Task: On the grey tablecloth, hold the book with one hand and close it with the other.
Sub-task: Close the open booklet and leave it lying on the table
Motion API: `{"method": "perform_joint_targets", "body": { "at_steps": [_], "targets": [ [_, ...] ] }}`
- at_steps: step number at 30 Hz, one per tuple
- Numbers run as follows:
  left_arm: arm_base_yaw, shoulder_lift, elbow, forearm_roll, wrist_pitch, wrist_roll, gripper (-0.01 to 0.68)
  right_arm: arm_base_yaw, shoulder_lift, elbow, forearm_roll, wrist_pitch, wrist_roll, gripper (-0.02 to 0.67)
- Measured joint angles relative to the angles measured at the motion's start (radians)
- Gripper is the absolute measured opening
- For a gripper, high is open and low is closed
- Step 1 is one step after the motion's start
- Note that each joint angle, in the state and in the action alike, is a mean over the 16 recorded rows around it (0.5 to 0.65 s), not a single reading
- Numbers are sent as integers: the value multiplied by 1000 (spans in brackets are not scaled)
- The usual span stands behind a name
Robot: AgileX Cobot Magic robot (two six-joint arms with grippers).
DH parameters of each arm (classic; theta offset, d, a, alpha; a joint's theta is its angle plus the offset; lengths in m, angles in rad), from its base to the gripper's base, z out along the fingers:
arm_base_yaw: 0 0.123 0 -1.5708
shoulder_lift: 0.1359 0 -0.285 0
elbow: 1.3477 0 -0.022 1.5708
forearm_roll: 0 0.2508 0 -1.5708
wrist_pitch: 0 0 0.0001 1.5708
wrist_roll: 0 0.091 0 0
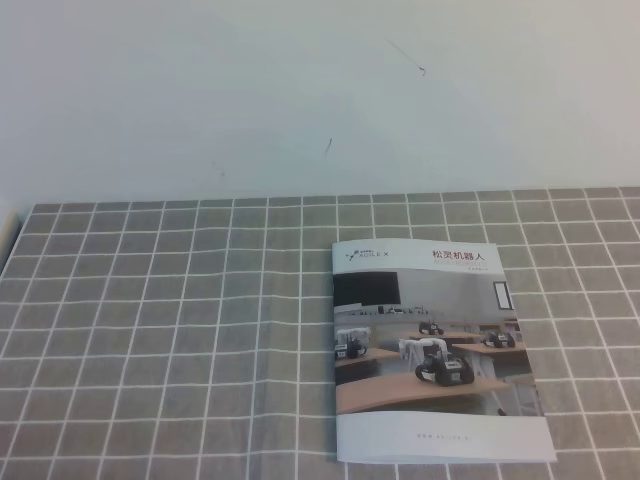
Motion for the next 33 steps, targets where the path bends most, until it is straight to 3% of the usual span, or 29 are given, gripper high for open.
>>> {"method": "perform_joint_targets", "body": {
  "at_steps": [33],
  "targets": [
    [0,0,0,1,0,-2,-3,-6,0,0,53,-4,-19,-3]
  ]
}}
